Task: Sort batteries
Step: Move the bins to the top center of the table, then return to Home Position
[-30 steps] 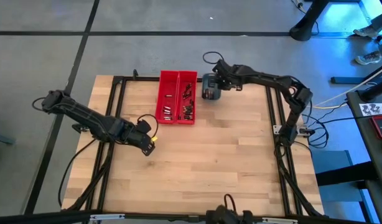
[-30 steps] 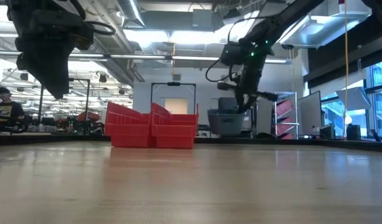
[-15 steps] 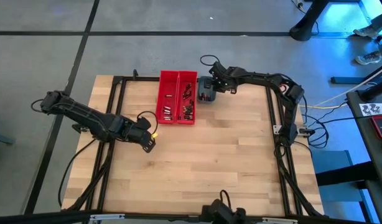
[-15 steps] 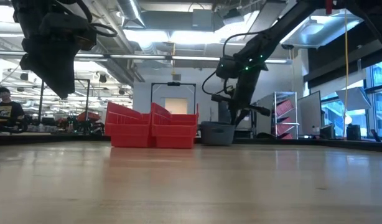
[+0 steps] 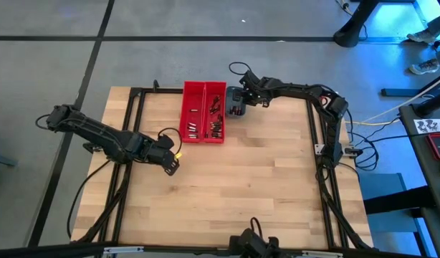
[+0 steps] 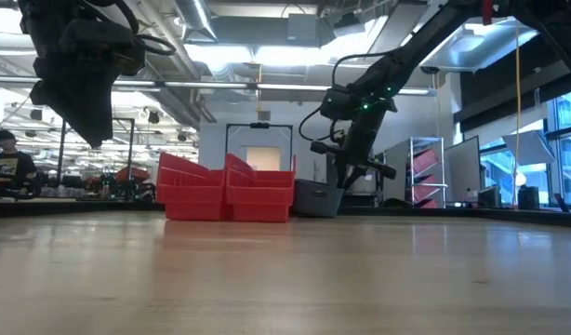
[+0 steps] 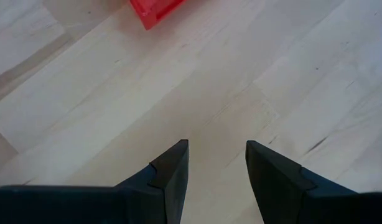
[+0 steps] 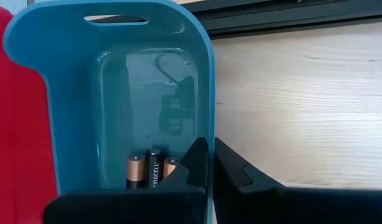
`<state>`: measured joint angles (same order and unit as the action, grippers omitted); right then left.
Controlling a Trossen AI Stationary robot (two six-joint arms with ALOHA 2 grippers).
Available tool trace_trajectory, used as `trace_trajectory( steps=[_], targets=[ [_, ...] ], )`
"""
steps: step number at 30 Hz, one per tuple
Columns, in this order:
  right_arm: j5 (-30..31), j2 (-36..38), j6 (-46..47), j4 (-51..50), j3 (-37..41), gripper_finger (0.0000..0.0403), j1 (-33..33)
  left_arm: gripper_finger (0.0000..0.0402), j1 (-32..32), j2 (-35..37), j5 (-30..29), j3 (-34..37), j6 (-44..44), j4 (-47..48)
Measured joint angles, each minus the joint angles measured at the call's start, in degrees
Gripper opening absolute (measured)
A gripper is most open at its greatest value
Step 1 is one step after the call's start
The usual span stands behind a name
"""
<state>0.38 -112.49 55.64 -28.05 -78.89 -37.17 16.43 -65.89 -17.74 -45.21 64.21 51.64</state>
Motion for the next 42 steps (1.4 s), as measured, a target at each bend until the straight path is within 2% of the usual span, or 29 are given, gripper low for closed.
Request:
trace_trajectory(
  steps=[3, 6, 14, 18, 24, 29, 32, 36, 42],
  targets=[
    [0.21, 0.00, -0.11, -0.04, 0.00, 0.0005, 0.02, 0.0149, 0.00, 0.00, 0.00, 0.00, 0.06, 0.00],
    [0.50, 0.00, -0.19, -0.06, 0.00, 0.0026, 0.02, 0.0149, 0.00, 0.00, 0.00, 0.00, 0.06, 0.04],
    [0.49, 0.00, -0.44, 0.07, 0.00, 0.0141, 0.09, 0.0149, 0.00, 0.00, 0.03, 0.00, 0.08, 0.09],
    [0.57, 1.21, -0.84, 0.71, 0.00, 0.0179, 0.04, 0.0149, 0.00, 0.00, 0.04, 0.00, 0.32, 0.09],
    [1.68, 5.54, -4.80, 0.36, -0.02, 0.0193, 0.02, 0.0149, -0.17, 0.15, 0.71, 0.00, 1.15, 0.30],
    [-0.22, 10.98, -11.52, -3.71, -0.07, 0.0193, 1.20, 0.0149, -1.76, 2.95, 0.96, 0.00, 0.03, 0.37],
    [-0.59, 15.16, -14.51, -8.57, -0.04, 0.0193, 4.17, 0.0149, -3.52, 6.42, 0.86, 0.00, -1.83, -0.06],
    [2.51, 21.85, -17.93, -12.38, -0.04, 0.0193, 10.61, 0.0149, -6.41, 11.72, -0.33, 0.00, -4.88, -0.04],
    [4.03, 30.34, -23.20, -12.09, -0.04, 0.0193, 26.49, 0.0149, -10.56, 17.71, -3.00, 0.00, -9.30, -0.03]
  ],
)
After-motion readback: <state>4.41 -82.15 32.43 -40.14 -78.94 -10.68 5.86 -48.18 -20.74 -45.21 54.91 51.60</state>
